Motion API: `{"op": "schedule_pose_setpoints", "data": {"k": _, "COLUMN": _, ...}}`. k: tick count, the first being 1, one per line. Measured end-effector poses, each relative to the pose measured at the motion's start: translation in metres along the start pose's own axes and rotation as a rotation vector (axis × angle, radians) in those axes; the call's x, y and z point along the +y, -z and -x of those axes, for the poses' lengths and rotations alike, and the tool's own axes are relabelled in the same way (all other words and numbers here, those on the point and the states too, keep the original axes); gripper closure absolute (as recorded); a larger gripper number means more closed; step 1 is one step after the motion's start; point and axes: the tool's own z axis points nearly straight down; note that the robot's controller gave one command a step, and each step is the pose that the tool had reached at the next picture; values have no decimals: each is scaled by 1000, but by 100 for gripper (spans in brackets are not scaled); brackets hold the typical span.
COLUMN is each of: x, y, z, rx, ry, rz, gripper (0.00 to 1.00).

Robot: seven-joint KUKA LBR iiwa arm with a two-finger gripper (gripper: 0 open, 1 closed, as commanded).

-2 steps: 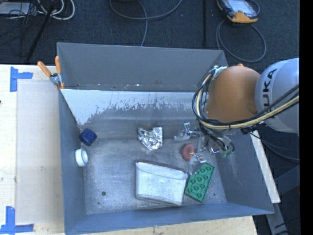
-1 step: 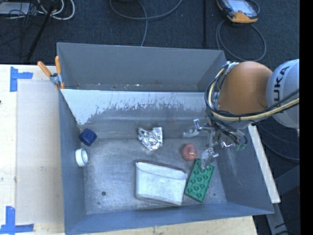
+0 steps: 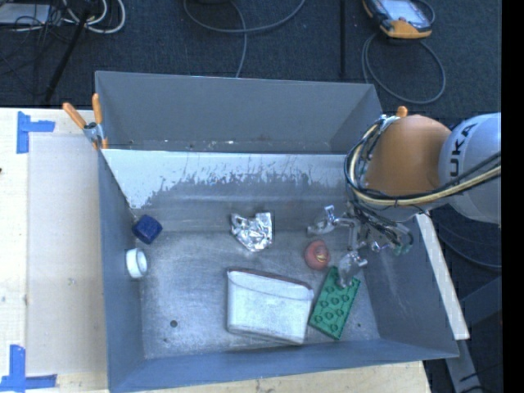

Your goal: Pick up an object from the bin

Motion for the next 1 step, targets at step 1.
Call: {"op": "schedule_pose_setpoints", "data": {"k": 1, "x": -3, "y": 4, "z": -2, "rx": 9, "ry": 1, "rz": -5, "gripper": 100}}
